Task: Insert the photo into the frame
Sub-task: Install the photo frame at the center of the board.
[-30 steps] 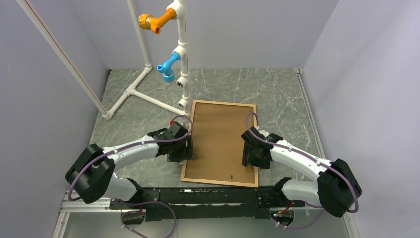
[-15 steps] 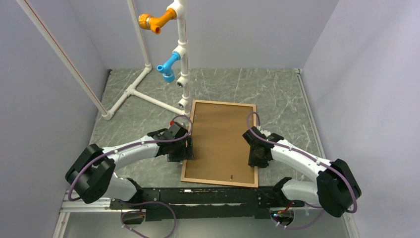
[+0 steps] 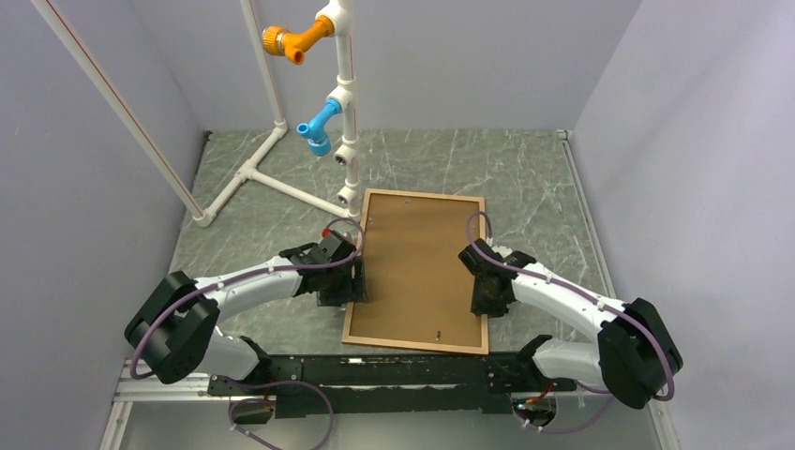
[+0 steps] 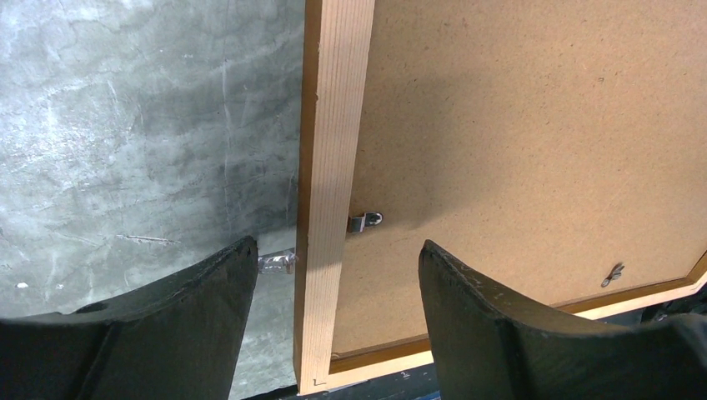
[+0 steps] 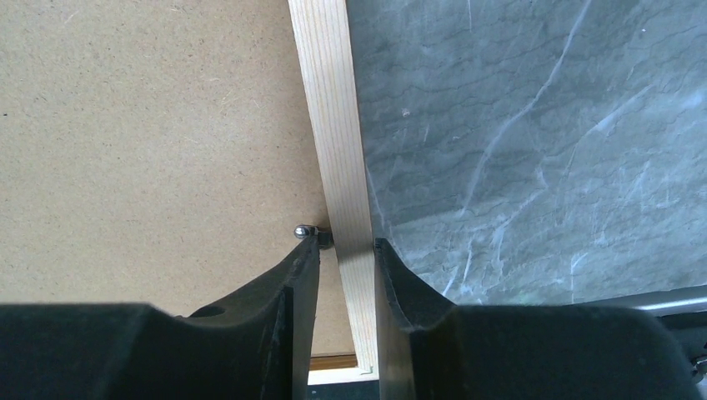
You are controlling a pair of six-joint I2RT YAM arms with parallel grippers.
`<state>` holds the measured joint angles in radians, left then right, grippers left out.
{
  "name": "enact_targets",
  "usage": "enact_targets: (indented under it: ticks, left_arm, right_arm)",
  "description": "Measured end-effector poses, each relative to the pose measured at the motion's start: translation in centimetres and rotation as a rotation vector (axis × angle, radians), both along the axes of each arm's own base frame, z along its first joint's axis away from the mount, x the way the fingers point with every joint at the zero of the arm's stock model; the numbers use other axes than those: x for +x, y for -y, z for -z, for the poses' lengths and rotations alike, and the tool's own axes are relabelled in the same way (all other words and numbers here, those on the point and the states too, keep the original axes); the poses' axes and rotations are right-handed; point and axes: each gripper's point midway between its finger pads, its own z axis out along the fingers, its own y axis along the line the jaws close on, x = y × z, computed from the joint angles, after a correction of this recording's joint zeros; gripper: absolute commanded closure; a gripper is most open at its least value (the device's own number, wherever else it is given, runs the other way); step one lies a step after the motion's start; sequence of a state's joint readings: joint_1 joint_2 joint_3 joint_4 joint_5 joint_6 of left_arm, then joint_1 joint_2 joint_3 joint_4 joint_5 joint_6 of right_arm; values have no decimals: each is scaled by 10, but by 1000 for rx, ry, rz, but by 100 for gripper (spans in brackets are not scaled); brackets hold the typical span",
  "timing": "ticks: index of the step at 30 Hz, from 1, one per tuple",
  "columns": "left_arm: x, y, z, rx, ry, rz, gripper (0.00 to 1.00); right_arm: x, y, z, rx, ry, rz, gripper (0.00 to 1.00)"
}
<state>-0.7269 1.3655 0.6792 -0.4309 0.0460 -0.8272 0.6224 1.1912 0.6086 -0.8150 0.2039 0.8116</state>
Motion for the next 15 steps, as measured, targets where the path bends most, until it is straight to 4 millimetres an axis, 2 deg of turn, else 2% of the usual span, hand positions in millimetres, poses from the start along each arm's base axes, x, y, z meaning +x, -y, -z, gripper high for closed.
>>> enact_targets:
  ticks: [3, 7, 10, 15]
  left_arm:
    - [0, 0, 0, -1, 0, 0, 25]
    - [0, 0, -1, -1, 2, 0, 24]
    - [1, 0, -1, 1, 6, -1, 24]
    - [2, -1, -2, 3, 13, -1, 24]
  right_arm:
    - [0, 0, 0, 0, 1, -1, 100]
    - [1, 2, -3, 9, 5, -1, 56]
    - [7, -2, -9, 56, 29, 17, 40]
    - [31, -7, -29, 174, 106, 58, 22]
